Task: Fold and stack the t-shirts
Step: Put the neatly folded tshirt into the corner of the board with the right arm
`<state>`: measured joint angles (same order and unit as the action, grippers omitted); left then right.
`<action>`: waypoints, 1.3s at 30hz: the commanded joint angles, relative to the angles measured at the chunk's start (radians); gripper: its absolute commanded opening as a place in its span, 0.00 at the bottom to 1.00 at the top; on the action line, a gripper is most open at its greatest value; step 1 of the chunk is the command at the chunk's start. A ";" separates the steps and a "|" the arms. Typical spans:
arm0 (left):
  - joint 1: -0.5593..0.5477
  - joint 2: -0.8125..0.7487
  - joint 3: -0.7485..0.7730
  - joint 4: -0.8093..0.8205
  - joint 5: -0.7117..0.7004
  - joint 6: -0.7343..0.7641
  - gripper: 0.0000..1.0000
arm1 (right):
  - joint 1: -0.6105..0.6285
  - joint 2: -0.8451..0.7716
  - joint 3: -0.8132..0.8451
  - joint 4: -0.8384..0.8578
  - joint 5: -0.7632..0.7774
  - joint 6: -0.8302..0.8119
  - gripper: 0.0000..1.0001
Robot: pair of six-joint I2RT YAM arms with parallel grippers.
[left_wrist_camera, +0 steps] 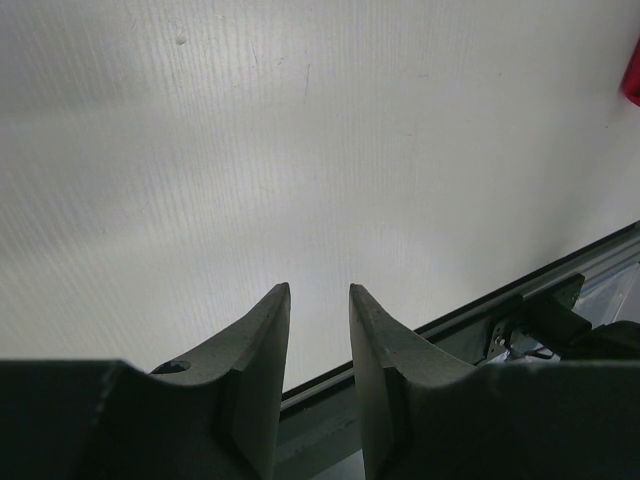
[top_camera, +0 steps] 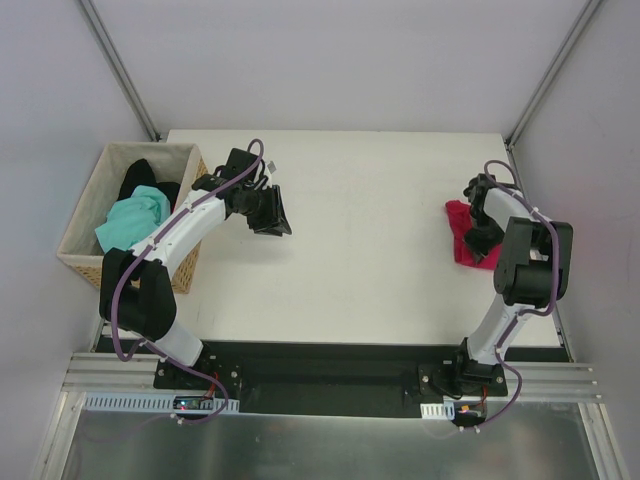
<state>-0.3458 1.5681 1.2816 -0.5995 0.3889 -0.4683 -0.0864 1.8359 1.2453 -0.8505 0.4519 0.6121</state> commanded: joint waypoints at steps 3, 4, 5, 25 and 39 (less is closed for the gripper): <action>0.004 -0.026 0.021 0.003 0.004 -0.004 0.30 | -0.024 0.017 0.062 -0.028 0.010 -0.021 0.01; 0.004 -0.026 0.021 0.004 0.001 -0.003 0.30 | -0.024 0.019 0.062 -0.027 0.011 -0.021 0.01; 0.004 -0.025 0.024 0.004 0.002 -0.003 0.30 | -0.024 0.022 0.062 -0.028 0.010 -0.021 0.01; 0.004 0.003 0.059 0.012 -0.002 -0.013 0.30 | 0.020 -0.052 0.091 -0.073 -0.005 -0.043 0.11; 0.004 0.000 0.065 0.044 0.005 -0.015 0.32 | 0.161 -0.089 0.279 -0.159 0.007 -0.086 0.20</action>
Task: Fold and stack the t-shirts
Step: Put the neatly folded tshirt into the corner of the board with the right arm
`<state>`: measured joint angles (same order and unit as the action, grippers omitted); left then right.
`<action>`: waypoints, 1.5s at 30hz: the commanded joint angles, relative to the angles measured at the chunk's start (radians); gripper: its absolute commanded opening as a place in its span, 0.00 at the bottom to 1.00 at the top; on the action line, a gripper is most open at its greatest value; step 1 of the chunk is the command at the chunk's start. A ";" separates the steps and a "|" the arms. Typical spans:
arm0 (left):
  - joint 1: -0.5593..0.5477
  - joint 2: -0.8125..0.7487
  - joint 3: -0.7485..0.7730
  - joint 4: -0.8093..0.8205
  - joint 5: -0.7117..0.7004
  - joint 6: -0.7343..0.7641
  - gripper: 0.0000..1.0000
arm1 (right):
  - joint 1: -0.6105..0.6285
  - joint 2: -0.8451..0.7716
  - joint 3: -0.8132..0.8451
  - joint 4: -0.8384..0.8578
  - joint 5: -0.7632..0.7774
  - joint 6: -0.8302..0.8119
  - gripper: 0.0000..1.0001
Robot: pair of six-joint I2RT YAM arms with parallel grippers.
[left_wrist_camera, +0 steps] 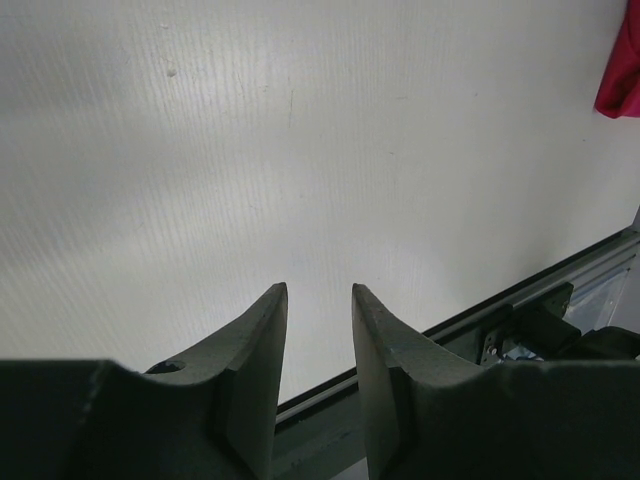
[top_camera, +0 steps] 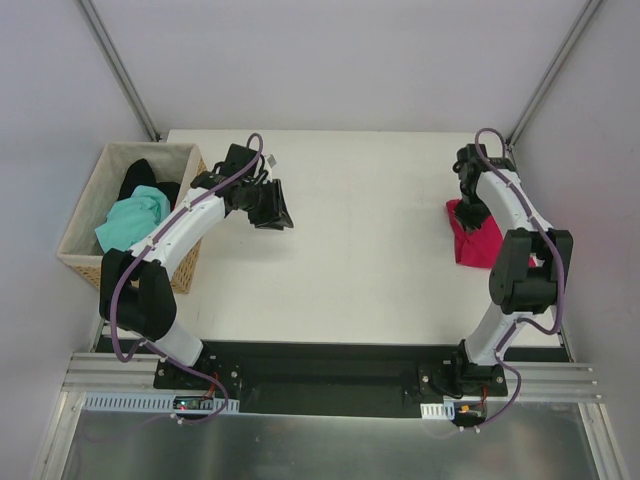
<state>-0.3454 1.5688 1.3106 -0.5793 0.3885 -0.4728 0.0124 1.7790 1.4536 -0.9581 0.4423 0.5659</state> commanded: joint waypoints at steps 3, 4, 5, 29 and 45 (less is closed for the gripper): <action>0.003 -0.003 0.044 0.022 0.001 0.003 0.52 | 0.135 -0.012 0.125 -0.059 0.058 -0.089 0.36; 0.003 -0.004 0.047 0.022 -0.002 0.010 0.60 | 0.156 -0.010 0.149 -0.060 0.073 -0.103 0.39; 0.003 -0.007 0.052 0.022 -0.007 0.022 0.64 | 0.193 -0.007 0.162 -0.059 0.082 -0.118 0.44; 0.022 -0.107 0.335 -0.132 -0.275 0.191 0.99 | 0.439 -0.093 0.369 0.073 -0.054 -0.439 0.96; 0.022 -0.211 0.314 -0.131 -0.378 0.229 0.99 | 0.518 -0.139 0.381 0.104 -0.050 -0.509 0.96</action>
<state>-0.3317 1.3975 1.6119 -0.6983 0.0425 -0.2852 0.5274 1.6768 1.7969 -0.8680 0.3779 0.0853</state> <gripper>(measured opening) 0.990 0.961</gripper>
